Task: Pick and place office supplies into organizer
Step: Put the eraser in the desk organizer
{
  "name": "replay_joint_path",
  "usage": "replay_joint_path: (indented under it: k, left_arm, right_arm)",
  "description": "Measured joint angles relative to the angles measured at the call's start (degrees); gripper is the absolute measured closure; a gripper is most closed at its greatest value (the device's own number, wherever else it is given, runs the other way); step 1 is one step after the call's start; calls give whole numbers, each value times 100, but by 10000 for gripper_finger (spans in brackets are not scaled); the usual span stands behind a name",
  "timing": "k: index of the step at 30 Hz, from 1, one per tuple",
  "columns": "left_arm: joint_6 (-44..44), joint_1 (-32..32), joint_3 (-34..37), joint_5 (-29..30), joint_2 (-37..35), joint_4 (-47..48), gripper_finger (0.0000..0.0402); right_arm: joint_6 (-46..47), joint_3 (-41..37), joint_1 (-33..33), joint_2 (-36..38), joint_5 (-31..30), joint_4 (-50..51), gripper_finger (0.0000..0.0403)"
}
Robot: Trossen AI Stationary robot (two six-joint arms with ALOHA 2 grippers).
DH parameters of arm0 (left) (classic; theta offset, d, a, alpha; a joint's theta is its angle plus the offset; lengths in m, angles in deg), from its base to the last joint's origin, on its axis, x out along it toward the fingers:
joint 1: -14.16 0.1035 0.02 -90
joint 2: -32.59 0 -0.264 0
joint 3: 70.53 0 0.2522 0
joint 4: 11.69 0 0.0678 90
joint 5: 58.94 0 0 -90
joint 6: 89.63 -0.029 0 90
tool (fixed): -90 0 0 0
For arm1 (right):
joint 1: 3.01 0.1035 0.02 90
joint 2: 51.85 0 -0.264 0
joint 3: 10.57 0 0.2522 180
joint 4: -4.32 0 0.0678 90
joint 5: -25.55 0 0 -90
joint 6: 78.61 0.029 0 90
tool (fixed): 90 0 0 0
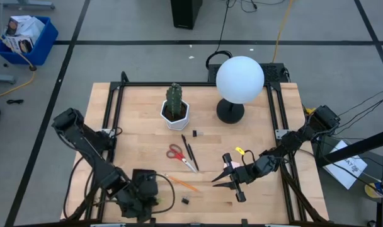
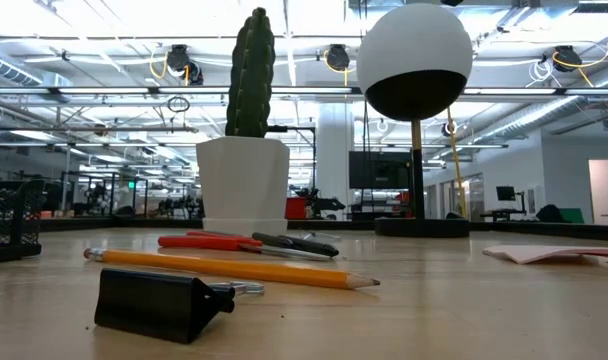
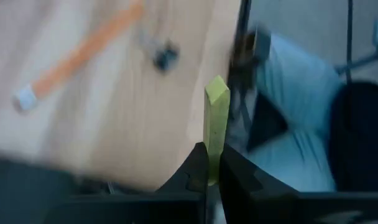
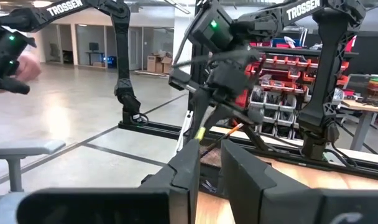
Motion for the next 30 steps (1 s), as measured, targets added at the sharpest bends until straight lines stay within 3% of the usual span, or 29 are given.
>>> replay_joint_path:
  k: [14, 22, 30]
  left_arm:
    - [2107, 305, 0, -2512, 0, 775, 375]
    - [2631, 661, 1, -2645, 0, 904, 373]
    - [3922, 580, 4, -2435, 0, 1087, 372]
  right_arm:
    - [-298, 0, -45, 1, -24, -51, 348]
    - [-361, 0, -45, 2, -26, -44, 349]
    - [-359, 0, -34, 2, -11, -46, 350]
